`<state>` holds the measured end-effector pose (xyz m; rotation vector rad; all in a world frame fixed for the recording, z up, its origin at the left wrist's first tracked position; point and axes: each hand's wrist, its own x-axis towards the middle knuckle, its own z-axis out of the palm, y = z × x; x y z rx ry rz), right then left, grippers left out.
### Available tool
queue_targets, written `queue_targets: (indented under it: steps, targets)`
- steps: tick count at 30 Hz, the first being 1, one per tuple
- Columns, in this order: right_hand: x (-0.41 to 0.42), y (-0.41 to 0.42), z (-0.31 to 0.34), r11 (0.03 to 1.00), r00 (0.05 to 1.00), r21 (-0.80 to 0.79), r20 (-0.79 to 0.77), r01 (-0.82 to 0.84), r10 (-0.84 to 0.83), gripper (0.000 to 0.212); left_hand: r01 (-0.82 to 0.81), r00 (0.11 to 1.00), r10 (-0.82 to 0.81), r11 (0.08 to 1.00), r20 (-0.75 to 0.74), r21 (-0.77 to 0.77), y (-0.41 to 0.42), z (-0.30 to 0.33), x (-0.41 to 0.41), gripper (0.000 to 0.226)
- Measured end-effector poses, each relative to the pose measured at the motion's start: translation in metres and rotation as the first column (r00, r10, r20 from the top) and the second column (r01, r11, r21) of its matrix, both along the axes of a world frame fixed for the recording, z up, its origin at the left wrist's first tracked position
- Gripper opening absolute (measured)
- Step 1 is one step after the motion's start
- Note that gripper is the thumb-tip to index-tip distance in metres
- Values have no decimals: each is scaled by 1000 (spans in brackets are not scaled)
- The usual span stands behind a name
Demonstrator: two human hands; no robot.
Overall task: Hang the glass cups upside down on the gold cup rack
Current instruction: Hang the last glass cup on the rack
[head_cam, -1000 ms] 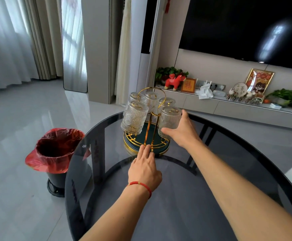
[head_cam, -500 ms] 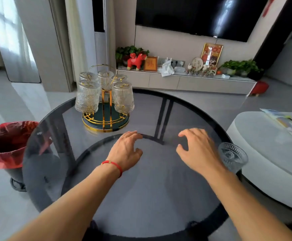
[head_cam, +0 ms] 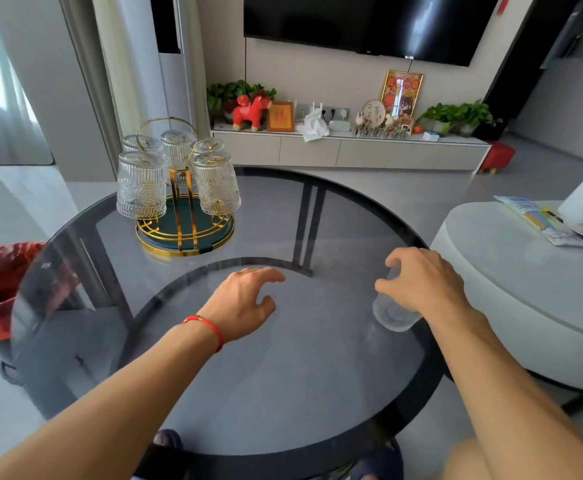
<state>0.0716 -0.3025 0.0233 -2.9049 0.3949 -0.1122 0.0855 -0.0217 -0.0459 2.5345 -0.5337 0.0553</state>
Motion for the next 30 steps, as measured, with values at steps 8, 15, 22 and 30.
queue_targets:
  steps: [8,15,22,30]
  targets:
    - [12,51,-7,499,986,861,152,-96,-73,13,-237,882,-75,782,-464,-577,-30,18,-6,54]
    - [29,84,-29,204,996,979,6,-23,85,31,-532,769,-185,345,-612,-773,-18,34,3,42]
    - [24,119,-34,428,879,819,181,-383,441,51,-447,893,167,441,-419,-778,8,37,11,73]
    - [58,180,-2,549,842,647,481,-529,245,59,-540,802,448,263,-395,-799,49,40,34,29]
